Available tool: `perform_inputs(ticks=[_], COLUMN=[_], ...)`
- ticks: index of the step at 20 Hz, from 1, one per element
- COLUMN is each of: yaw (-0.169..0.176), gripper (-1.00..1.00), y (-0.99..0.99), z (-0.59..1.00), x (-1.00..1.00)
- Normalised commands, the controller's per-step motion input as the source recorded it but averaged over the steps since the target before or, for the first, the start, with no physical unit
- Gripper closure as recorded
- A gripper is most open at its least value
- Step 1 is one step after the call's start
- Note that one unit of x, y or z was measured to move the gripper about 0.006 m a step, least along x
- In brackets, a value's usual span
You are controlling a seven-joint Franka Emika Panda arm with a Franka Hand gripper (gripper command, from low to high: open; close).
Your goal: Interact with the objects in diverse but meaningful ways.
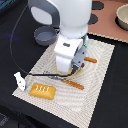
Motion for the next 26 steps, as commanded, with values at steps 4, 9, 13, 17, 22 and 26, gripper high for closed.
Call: perform_inputs(ticks=[4, 9, 13, 17, 22, 26], yaw=[0.021, 0.017, 0.053, 0.068, 0.025, 0.018], gripper=[1.00, 1.00, 1.00, 1.00, 1.00, 1.00], y=[-0.08, -0.28, -0.24, -0.19, -0.06, 0.00], z=[0.98, 0.69, 0.16, -0.21, -0.32, -0.32], x=[-0.02, -0.16, -0.45, -0.86, -1.00, -1.00])
